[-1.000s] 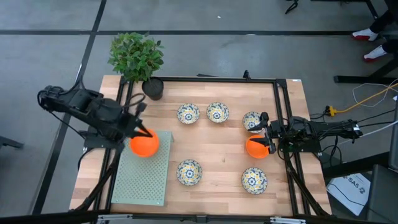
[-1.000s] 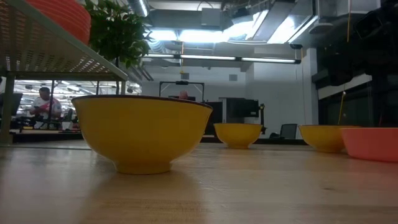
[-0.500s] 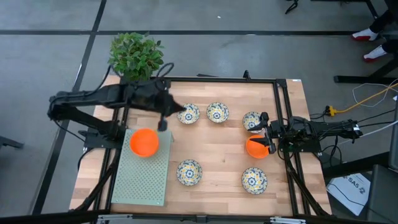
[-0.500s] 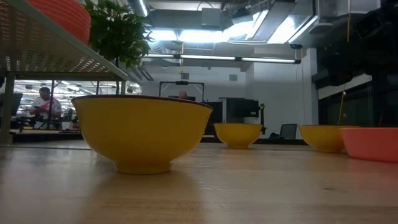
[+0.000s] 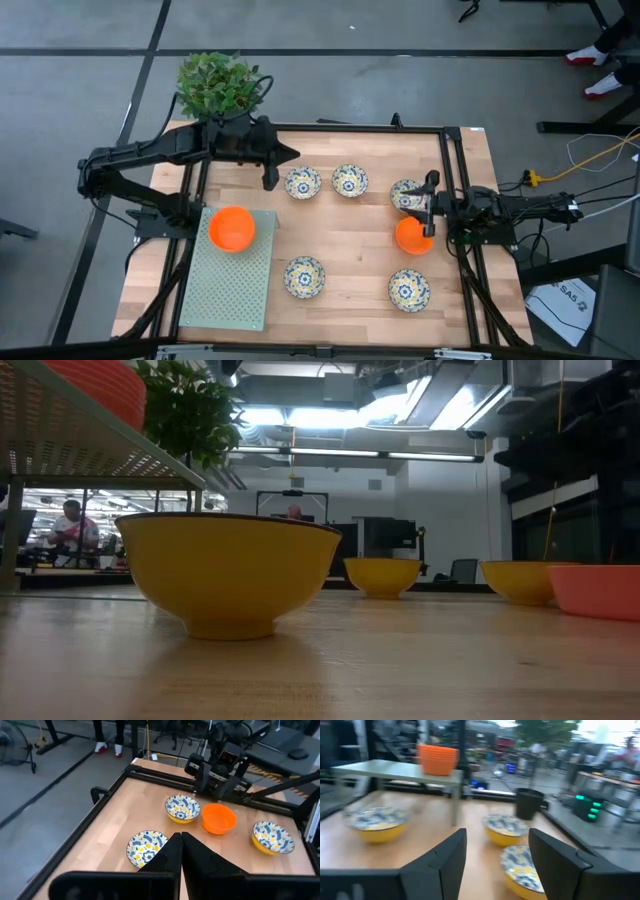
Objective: Pick & Place Mini bowls
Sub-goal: Stack the orange bowl on top of the orange bowl on the shelf
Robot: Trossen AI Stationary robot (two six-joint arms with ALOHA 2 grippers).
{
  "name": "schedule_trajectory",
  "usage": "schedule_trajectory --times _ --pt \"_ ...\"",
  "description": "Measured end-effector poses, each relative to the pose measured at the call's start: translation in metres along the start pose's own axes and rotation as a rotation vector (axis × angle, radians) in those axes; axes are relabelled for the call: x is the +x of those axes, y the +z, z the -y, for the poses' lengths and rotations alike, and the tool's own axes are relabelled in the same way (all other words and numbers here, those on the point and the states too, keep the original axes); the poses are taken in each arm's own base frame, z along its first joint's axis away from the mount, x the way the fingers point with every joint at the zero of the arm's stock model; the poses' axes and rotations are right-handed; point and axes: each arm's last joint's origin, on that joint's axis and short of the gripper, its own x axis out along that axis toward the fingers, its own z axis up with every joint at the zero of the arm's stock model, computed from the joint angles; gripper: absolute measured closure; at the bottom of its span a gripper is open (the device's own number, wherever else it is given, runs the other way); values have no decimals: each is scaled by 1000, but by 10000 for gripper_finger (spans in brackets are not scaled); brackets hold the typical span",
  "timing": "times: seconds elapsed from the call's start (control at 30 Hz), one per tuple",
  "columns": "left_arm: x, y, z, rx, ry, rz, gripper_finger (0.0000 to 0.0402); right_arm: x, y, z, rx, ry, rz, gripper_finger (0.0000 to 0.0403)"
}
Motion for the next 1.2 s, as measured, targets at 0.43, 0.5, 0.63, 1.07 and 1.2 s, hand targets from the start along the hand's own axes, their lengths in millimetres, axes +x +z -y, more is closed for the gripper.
schedule_trajectory --times 0.43,0.5,0.63,1.07,1.2 --pt "0 0 0 -87 -17 -4 399 0 7 2 395 -17 71 190" --pt "-2 0 1 -87 -30 -16 400 -1 10 3 580 -31 109 190" --pt "-8 4 1 -72 -24 -42 397 -1 13 6 899 -83 171 190" --pt "-5 6 1 -58 -13 -68 399 2 56 11 857 -93 101 190" --pt "2 4 1 -57 -12 -87 399 15 84 9 736 -76 -154 190"
